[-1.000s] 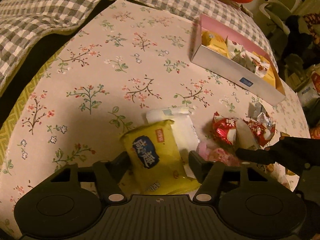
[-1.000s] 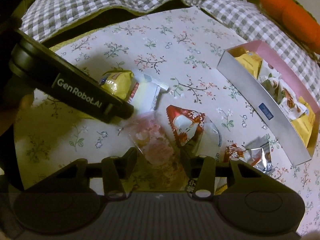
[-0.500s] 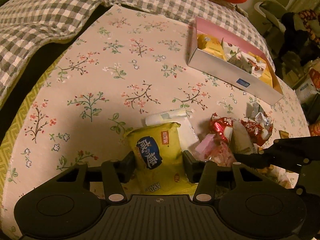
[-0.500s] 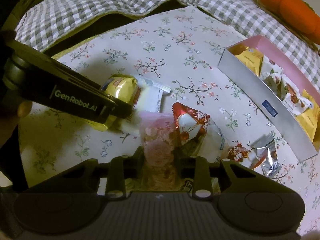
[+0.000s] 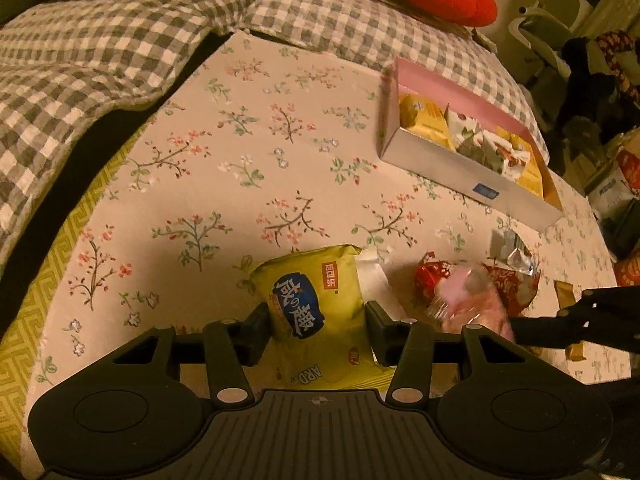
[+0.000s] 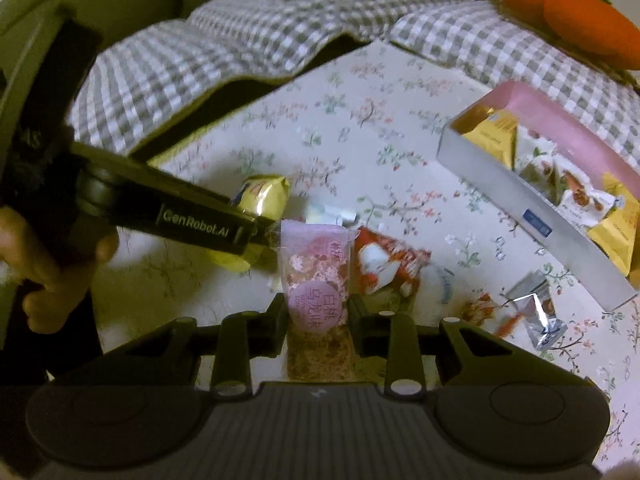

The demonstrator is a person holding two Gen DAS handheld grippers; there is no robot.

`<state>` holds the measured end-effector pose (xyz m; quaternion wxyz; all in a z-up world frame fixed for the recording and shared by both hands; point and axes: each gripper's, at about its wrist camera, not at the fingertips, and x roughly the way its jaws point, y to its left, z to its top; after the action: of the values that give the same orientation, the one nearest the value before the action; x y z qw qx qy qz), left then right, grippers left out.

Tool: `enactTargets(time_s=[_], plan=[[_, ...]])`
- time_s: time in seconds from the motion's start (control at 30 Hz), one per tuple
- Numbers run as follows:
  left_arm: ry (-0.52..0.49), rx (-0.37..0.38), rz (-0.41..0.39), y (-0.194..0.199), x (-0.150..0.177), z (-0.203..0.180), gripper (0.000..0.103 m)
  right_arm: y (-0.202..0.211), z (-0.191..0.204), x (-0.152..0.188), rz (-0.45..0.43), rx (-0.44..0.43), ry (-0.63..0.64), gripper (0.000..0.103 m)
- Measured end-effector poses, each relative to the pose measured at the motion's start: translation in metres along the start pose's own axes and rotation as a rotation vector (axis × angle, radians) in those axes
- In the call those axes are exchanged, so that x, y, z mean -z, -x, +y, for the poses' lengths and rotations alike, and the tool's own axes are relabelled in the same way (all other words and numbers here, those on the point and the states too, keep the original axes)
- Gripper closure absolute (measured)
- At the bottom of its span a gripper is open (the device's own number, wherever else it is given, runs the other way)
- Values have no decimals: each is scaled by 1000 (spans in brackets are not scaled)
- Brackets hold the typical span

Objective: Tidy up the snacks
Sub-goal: 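Lift the yellow chip bag with the left gripper while the right gripper lifts the pink cake pack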

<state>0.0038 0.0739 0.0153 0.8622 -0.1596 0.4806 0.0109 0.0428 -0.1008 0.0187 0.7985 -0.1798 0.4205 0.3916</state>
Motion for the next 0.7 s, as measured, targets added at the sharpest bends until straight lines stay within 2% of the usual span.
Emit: enactTargets(time_s=[0.2, 0.43, 0.7], plan=[[0, -2, -12, 2, -4, -1, 56, 5, -10, -4, -24, 24, -54, 75], [-32, -13, -46, 8, -10, -6, 56, 14, -30, -6, -59, 69, -168, 75], [-55, 9, -46, 8, -16, -14, 56, 20, -53, -4, -66, 114, -304, 75]])
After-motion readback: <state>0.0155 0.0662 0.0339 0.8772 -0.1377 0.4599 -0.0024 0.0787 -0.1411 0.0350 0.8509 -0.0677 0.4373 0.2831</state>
